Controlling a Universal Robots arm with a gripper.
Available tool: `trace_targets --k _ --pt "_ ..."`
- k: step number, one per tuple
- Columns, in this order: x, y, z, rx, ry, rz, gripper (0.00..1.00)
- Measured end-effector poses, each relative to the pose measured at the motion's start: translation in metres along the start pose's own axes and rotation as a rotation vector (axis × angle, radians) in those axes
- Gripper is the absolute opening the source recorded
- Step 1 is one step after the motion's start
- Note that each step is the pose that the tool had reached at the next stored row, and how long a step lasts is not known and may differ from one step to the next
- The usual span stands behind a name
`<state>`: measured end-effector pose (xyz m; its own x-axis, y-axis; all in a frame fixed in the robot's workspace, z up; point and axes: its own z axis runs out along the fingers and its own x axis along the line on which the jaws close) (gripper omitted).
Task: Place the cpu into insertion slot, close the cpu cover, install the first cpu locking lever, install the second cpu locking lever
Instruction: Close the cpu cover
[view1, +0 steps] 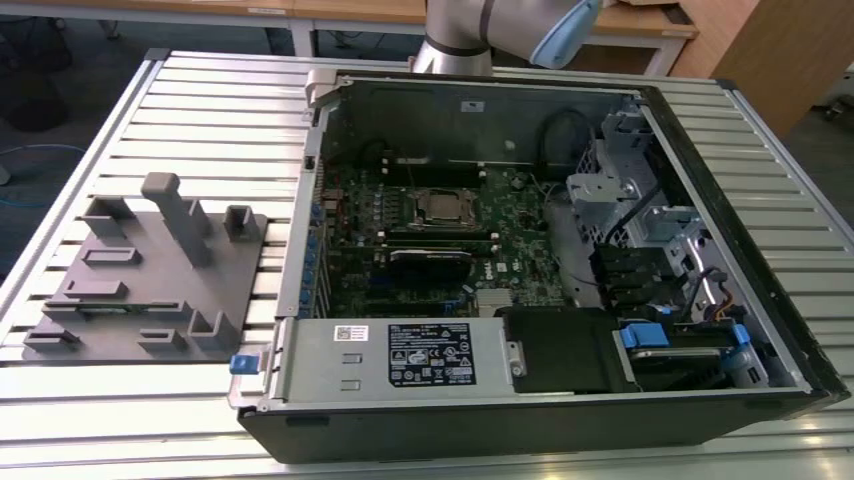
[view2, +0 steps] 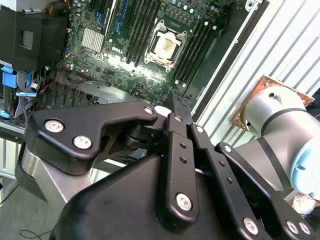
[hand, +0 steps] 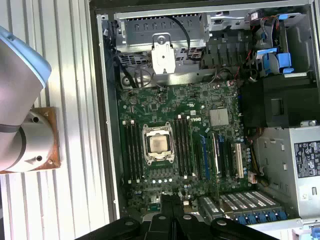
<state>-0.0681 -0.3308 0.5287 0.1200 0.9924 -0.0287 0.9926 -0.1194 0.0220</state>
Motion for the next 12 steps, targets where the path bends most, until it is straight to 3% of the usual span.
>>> trace_targets --k 12 --pt "0.0001 -0.0001 0.0031 0.0000 0.0000 0.000 0.10"
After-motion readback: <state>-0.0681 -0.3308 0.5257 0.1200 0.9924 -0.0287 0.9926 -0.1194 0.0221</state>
